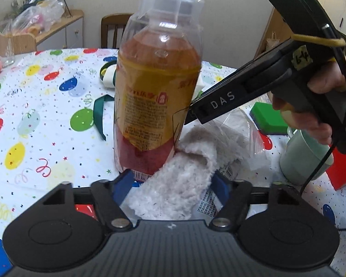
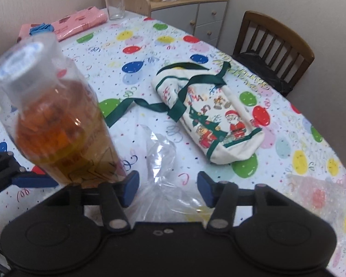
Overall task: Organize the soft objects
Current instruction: 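Grasp the fuzzy white cloth with the left tool while the right tool grasps the plastic bag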
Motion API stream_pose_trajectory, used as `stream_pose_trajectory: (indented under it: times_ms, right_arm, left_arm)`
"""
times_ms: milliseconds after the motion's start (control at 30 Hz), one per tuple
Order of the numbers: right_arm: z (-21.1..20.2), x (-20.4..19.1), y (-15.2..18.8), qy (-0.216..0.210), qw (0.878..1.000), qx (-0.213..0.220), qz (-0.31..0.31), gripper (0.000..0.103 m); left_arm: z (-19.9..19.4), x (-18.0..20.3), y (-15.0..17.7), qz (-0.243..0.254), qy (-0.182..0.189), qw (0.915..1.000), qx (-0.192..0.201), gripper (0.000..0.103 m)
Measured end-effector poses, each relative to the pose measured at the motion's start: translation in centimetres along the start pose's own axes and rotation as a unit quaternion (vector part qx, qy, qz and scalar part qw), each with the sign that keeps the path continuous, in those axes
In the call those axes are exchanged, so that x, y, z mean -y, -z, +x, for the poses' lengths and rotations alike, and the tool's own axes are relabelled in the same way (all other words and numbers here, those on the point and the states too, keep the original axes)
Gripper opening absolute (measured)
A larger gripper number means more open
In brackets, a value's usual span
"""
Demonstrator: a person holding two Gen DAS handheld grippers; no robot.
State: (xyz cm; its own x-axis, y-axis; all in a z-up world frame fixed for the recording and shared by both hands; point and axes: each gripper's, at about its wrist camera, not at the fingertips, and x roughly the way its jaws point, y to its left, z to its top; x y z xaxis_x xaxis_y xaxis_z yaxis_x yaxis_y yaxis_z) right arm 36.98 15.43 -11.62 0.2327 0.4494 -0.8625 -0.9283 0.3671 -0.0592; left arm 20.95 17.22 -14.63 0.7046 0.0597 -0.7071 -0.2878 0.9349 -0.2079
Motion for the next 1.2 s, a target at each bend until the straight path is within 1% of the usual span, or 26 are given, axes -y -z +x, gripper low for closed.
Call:
stream_pose_trajectory:
  times_ms: [67, 100, 167, 200, 300, 367, 500, 533, 600, 667, 767, 867, 1033, 1200]
  right_arm:
    - [0.3, -0.1, 0.0, -0.007, 1.0, 0.001, 0.001, 0.042]
    - [0.5, -0.1, 0.1, -0.01, 1.0, 0.0, 0.0, 0.041]
    - [0.6, -0.3, 0.2, -0.007, 1.0, 0.003, -0.003, 0.036]
    - [0.6, -0.3, 0.3, -0.007, 1.0, 0.004, -0.002, 0.035]
    - [0.4, -0.3, 0.5, -0.004, 1.0, 0.011, 0.003, 0.03]
    - [0.0, -0.3, 0.6, -0.005, 1.0, 0.017, 0.007, 0.027]
    - [-0.9, -0.3, 1.1, -0.007, 1.0, 0.027, 0.013, 0.023]
    - [-1.2, -0.4, 1.2, -0.005, 0.999, 0.03, 0.014, 0.022]
    - [-1.9, -0.3, 1.5, -0.005, 0.999, 0.039, 0.021, 0.021]
    - [-2.7, -0.1, 1.7, 0.001, 0.998, 0.048, 0.03, 0.02]
    - [-4.1, 0.4, 2.4, 0.004, 0.997, 0.058, 0.049, 0.019]
    - [-5.9, 0.9, 3.2, 0.005, 0.995, 0.071, 0.067, 0.019]
    - [-8.9, 1.4, 4.9, 0.005, 0.99, 0.091, 0.103, 0.019]
    - [-11.8, 1.4, 7.0, 0.006, 0.985, 0.106, 0.135, 0.019]
  left_arm:
    - [0.1, -0.1, -0.1, -0.006, 0.005, 1.0, 0.0, 0.068]
    - [0.1, -0.1, 0.0, -0.007, 0.007, 1.0, 0.001, 0.066]
    - [0.2, 0.0, -0.1, -0.007, 0.013, 0.9999, 0.0, 0.057]
    - [0.1, 0.1, -0.1, -0.007, 0.015, 0.9999, 0.0, 0.056]
    - [0.0, 0.3, -0.2, -0.006, 0.022, 0.9997, -0.001, 0.046]
    - [-0.1, 0.5, -0.2, -0.005, 0.023, 0.9997, -0.001, 0.043]
    - [-0.3, 0.7, -0.3, -0.003, 0.021, 0.9998, 0.002, 0.037]
    - [-0.5, 0.9, -0.3, -0.003, 0.021, 0.9998, 0.004, 0.034]
    - [-0.7, 1.0, -0.6, -0.003, 0.023, 0.9997, 0.008, 0.03]
    - [-0.9, 1.1, -0.8, 0.0, 0.029, 0.9995, 0.012, 0.022]
    - [-1.1, 1.4, -1.2, 0.007, 0.028, 0.9995, 0.013, 0.016]
    - [-1.6, 1.6, -1.5, 0.005, 0.031, 0.9993, 0.018, 0.012]
    - [-2.4, 2.5, -1.9, 0.015, 0.031, 0.999, 0.028, 0.009]
    - [-3.4, 3.5, -2.3, 0.02, 0.028, 0.9986, 0.039, 0.008]
